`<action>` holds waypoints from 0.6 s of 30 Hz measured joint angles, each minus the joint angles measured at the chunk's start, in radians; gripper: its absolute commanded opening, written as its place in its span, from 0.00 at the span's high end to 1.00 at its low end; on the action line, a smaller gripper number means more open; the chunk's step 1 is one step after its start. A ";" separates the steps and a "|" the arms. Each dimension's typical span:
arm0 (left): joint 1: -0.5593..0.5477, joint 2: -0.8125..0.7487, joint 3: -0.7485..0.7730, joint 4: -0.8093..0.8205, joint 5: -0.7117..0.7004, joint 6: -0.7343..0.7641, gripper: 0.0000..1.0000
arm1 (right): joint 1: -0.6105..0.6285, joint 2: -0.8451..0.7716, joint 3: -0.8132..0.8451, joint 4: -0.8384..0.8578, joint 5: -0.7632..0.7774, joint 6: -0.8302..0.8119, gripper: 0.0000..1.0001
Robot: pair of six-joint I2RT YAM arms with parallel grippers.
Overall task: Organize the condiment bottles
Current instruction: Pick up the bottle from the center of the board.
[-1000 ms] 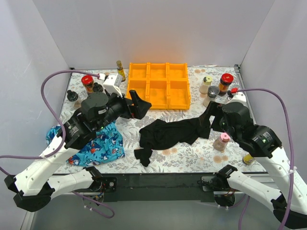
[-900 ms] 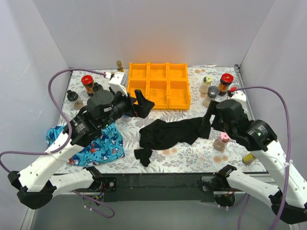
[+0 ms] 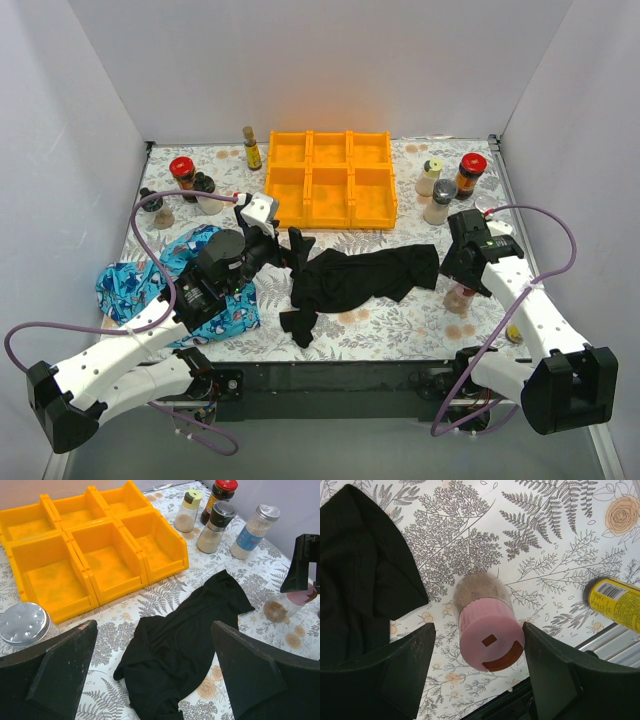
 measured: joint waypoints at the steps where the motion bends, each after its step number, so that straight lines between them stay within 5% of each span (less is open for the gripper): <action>1: 0.000 0.000 0.000 0.000 0.000 0.001 0.02 | -0.001 0.003 -0.006 0.006 0.000 -0.001 0.22; 13: 0.000 0.006 -0.003 0.011 0.004 0.008 0.02 | -0.006 0.005 -0.023 0.027 0.022 -0.034 0.30; 18: 0.000 0.009 -0.003 0.013 0.003 0.010 0.02 | -0.006 -0.005 -0.066 0.058 0.020 -0.045 0.48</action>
